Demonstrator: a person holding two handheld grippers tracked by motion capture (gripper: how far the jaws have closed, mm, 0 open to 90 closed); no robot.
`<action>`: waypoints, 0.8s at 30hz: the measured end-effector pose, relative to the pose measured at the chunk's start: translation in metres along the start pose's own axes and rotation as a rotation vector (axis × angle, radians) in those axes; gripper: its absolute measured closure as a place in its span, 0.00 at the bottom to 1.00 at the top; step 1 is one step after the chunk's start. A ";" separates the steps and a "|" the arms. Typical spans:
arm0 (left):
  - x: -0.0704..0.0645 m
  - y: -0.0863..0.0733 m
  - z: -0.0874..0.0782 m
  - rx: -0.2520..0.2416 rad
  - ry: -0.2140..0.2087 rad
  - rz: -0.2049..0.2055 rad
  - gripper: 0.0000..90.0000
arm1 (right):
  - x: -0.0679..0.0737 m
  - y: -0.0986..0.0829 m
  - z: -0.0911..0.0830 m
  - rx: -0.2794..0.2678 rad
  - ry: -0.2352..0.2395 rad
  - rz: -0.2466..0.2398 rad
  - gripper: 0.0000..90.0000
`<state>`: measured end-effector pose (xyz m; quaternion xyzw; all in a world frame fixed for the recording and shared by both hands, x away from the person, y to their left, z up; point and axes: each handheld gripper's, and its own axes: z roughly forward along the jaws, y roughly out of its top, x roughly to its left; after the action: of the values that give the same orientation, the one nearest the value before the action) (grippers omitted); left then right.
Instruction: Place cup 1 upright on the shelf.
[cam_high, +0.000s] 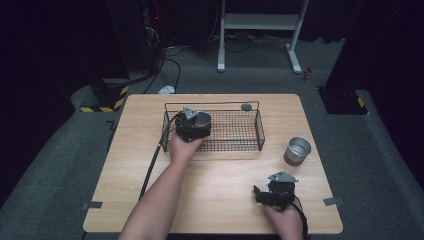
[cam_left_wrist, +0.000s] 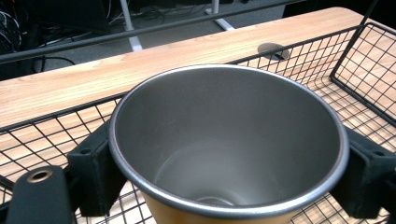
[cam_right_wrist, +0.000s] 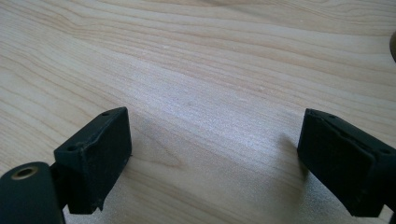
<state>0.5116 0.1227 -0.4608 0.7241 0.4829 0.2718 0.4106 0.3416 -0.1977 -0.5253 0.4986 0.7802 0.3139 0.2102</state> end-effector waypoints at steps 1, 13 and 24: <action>0.000 0.000 0.000 0.001 0.001 0.003 0.15 | 0.000 0.000 0.000 0.000 0.000 0.000 0.11; 0.012 -0.006 -0.009 0.010 0.002 0.001 0.15 | 0.000 0.000 0.000 0.000 0.000 0.000 0.11; 0.014 -0.010 -0.013 0.017 -0.009 0.009 0.15 | 0.000 0.000 0.000 0.000 0.000 0.000 0.11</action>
<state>0.5016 0.1417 -0.4626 0.7309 0.4803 0.2661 0.4053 0.3416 -0.1977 -0.5253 0.4986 0.7802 0.3138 0.2104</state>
